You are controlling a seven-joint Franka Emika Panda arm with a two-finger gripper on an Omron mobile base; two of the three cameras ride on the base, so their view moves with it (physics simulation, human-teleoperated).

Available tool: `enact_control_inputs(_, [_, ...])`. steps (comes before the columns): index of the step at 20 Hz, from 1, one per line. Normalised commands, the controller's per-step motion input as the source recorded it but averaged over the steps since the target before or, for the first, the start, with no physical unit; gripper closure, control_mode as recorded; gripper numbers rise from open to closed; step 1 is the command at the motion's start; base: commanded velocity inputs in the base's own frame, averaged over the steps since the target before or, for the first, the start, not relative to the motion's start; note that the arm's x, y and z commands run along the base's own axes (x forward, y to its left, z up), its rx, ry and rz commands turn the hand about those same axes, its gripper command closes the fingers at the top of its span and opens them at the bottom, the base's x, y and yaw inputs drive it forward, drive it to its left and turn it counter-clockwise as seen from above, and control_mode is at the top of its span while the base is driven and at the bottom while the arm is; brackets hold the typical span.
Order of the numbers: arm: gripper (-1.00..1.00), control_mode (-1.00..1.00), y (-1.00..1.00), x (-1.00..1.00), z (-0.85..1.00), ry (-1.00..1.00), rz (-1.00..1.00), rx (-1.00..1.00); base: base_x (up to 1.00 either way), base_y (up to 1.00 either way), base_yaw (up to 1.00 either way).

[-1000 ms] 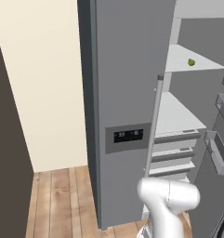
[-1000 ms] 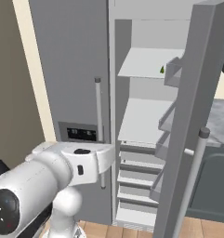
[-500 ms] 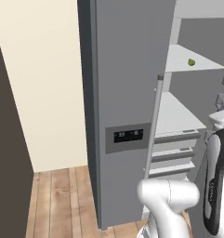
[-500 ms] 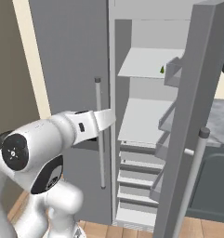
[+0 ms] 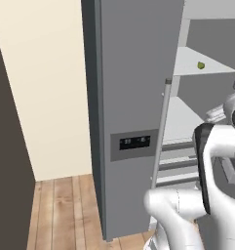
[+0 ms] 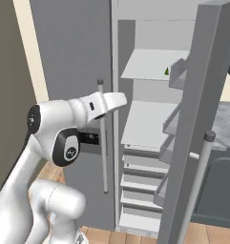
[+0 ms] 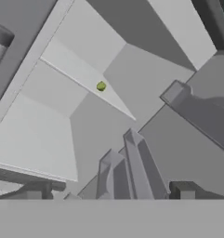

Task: There is a bowl on the dining counter. Grab a lemon wedge from the fridge and place it in the bowl. Then get the liquor bottle and glass cup from the cabinet and place them next to the bowl.

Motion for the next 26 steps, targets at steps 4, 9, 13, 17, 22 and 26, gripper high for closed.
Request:
enact_control_inputs(4, [-1.00, -1.00, -0.71, 0.63, 0.00, 0.28, -0.27, -0.14, 0.00, 0.00, 0.00])
enact_control_inputs(9, [-1.00, -1.00, -0.60, 0.52, -0.15, 0.30, -0.23, -0.06, 0.00, 0.00, 0.00])
enact_control_inputs(13, [-1.00, -1.00, -0.49, 0.50, -0.28, 0.21, -0.18, -0.05, 0.00, 0.00, 0.00])
enact_control_inputs(17, [-1.00, -1.00, -0.49, 0.44, -0.35, 0.16, -0.18, -0.05, 0.00, 0.00, 0.00])
enact_control_inputs(22, [-1.00, -1.00, -0.62, 0.27, -0.39, 0.14, -0.16, -0.02, 0.00, 0.00, 0.00])
enact_control_inputs(26, [-1.00, -1.00, -0.64, 0.12, -0.46, 0.13, -0.12, 0.00, 0.00, 0.00, 0.00])
